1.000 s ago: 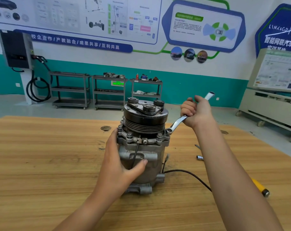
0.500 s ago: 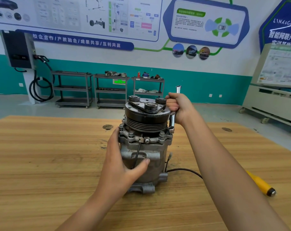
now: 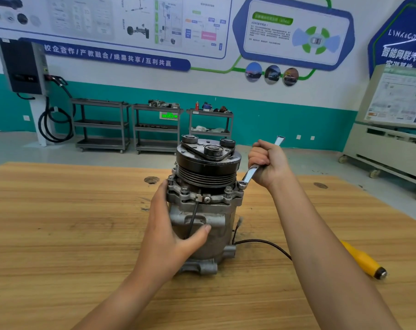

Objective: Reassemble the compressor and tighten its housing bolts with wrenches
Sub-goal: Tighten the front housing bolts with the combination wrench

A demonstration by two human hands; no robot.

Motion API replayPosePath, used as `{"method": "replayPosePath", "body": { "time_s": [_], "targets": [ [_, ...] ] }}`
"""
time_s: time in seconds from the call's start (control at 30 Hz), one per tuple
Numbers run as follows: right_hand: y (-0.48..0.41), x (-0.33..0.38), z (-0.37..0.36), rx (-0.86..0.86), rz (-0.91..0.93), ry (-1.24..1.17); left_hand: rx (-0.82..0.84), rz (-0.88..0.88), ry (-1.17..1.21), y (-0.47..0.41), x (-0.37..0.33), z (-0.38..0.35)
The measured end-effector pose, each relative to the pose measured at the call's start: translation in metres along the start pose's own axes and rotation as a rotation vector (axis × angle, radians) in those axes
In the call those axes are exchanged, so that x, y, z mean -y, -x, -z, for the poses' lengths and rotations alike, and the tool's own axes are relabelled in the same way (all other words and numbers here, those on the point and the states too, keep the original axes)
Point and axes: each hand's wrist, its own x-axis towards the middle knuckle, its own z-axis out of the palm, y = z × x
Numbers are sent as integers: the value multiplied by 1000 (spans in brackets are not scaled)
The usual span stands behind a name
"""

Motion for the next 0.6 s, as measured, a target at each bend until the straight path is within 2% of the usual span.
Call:
{"method": "replayPosePath", "body": {
  "time_s": [0.17, 0.37, 0.6],
  "targets": [
    [13, 0, 11, -78, 156, -63, -7, -15, -24, 0, 2, -1],
    [44, -6, 21, -189, 449, -111, -29, -12, -75, 2, 0, -4],
    [83, -28, 22, -169, 731, -39, -8, 19, -82, 2, -2, -4]
  ]
}}
